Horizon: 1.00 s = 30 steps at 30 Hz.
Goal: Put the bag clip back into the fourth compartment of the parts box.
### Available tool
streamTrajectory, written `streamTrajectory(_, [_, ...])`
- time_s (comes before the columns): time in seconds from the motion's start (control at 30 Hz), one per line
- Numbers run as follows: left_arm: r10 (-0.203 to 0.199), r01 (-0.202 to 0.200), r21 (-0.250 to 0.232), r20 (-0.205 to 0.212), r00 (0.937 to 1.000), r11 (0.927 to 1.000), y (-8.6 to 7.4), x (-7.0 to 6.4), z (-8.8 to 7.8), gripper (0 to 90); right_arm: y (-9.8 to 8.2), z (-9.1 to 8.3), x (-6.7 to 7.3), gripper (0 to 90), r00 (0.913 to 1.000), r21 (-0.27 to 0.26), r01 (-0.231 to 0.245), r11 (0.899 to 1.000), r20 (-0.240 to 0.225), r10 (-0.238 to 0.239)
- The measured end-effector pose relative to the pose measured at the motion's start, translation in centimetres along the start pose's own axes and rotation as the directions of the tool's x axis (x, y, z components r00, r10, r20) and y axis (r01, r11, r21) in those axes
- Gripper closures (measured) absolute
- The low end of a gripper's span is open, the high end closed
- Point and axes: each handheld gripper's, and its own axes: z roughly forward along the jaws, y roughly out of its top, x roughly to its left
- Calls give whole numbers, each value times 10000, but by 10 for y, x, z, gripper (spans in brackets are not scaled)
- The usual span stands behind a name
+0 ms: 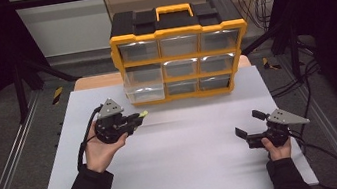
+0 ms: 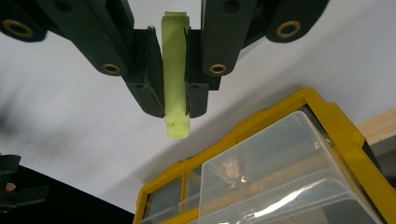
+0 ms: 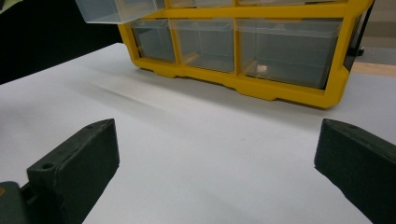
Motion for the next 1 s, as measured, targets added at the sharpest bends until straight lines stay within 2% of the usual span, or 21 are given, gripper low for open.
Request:
streamTrajectory(0.57, [74,-74,-50,-13,10000,10000,18,5,-2,778,0,0,0,5,10000,6,21,10000,-3,-21])
streamTrajectory(0.8, [318,-318,-67,14,9995,9995,26,5,-4,778,0,0,0,5,10000,5,22,10000,-1,-22])
streamTrajectory(1.0, [373,-374,-112,-22,9993,9992,33,6,-7,778,0,0,0,5,10000,8,8,10000,-9,-8])
